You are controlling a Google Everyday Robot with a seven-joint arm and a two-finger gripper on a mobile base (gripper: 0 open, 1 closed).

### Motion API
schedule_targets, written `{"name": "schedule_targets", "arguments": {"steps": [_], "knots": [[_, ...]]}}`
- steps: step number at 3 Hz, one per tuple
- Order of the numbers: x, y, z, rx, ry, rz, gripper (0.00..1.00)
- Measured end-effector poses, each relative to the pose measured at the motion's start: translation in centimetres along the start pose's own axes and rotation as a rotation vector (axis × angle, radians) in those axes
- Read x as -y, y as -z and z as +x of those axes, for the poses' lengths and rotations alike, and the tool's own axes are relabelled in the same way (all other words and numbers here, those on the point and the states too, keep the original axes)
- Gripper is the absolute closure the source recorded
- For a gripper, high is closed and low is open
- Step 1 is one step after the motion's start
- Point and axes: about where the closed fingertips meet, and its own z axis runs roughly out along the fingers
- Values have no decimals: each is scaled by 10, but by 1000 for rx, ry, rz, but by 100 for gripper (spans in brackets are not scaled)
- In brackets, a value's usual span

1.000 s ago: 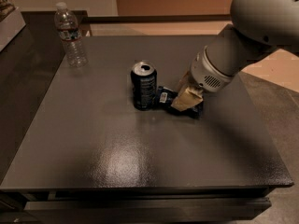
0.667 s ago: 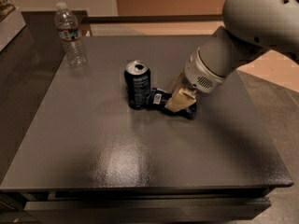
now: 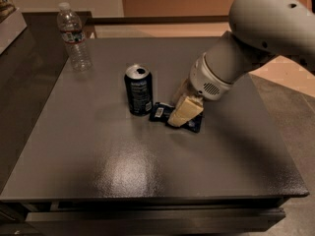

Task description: Move rxbar blueberry near pepsi can

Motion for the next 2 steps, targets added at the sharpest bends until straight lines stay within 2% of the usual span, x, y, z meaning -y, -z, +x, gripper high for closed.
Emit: {"name": "schedule_targets", "arguments": {"steps": [1,2], "knots": [[-1,0,-1,-1,3,0,0],[-1,0,-1,-1,3,0,0]]}}
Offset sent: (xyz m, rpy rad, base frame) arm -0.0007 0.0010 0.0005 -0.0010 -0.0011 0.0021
